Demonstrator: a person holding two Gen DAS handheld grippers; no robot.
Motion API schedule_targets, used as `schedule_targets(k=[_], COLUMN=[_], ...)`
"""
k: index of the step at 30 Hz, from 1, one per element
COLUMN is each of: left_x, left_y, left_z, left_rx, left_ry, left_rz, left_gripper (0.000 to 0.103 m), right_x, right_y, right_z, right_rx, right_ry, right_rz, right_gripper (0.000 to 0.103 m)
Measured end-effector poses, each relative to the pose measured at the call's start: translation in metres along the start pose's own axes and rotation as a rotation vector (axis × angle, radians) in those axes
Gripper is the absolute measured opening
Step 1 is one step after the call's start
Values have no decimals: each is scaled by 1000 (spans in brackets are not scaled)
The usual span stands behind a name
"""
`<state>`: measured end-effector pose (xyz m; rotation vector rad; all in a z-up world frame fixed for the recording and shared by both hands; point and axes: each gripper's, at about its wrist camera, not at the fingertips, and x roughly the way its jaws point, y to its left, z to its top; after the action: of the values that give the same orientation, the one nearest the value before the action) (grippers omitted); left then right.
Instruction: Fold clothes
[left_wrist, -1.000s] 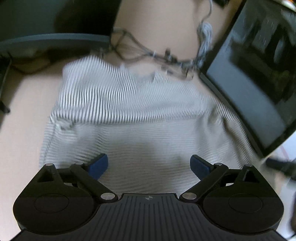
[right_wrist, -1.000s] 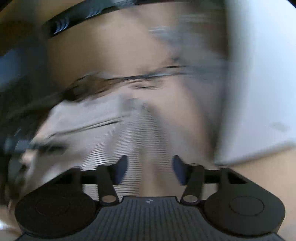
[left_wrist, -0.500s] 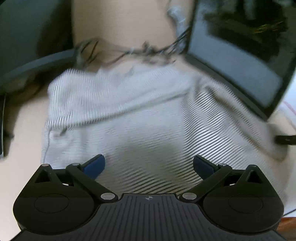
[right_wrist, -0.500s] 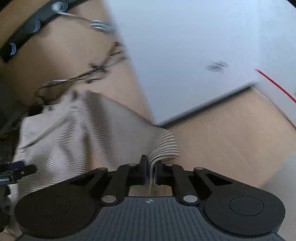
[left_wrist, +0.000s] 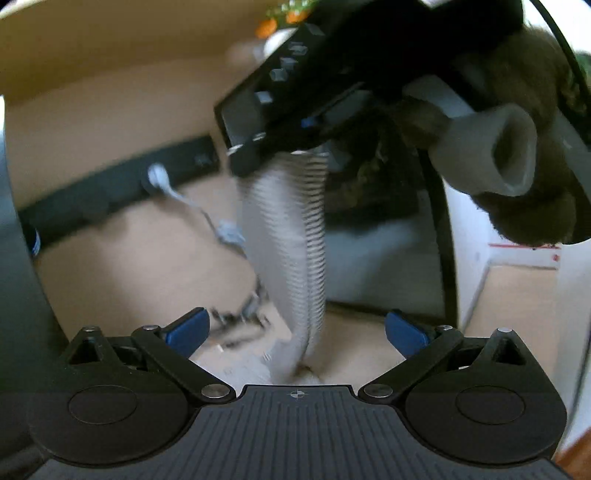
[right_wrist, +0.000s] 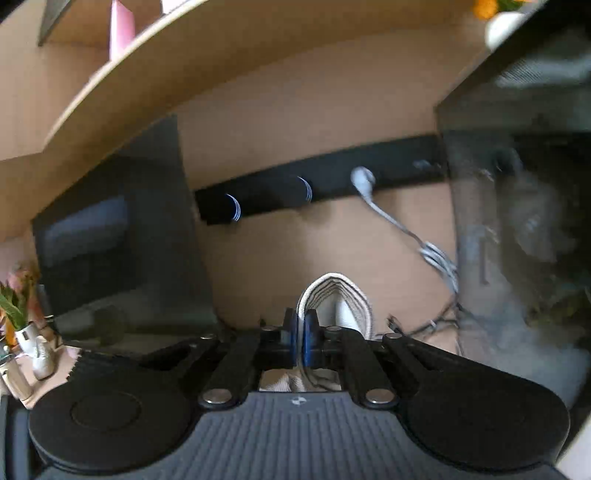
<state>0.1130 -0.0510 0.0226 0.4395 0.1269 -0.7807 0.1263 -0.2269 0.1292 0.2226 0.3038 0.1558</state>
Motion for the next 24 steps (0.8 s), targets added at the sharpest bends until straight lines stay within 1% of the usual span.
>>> schedule_targets(k=[2,4,6,8,10,11,12,14,15,16,17,18,20,22,24], left_x=[3,5,10,18,27,33,39,47,48,50,53,57,58,59,60], left_y=[-2,-6,-12,-16,-15,-13,-11,-5,-1,3,11,20,41,65,88], left_z=[3,5,7,7,9,10,11,10,9,9,8,8,3,-4,-14], left_rx=[-12,-12,13,32,27,21,14,-7,-21,-36,-64,-92,-178,-273,-363], left_ry=[-11,-20,-37,-53,-51,-34,-16,2,3,5,16,26,48,73,101], left_rz=[10,-1,15,56,74,60,48,49,57,65,71,78,106,127,155], left_gripper=[103,103,103,103,94,79,68,63,55,49,37,29,26,24,23], right_x=[3,10,17,19,19,21,21,22,23,24,25,25,25,24,28], right_y=[4,3,6,6,8,8,9,11,12,13,14,15,15,15,14], right_z=[5,1,-5,-9,-11,-11,-11,-13,-13,-14,-15,-15,-16,-18,-23], right_rx=[-8,3,6,5,-1,-5,-9,-18,-23,-28,-38,-49,-56,-67,-82], right_ry=[0,24,41,50,51,52,55,59,61,62,60,57,47,32,39], right_rz=[14,22,21,19,19,21,23,23,22,21,18,14,12,6,-9], right_gripper=[4,4,4,4,4,4,4,4,4,4,4,5,6,11,20])
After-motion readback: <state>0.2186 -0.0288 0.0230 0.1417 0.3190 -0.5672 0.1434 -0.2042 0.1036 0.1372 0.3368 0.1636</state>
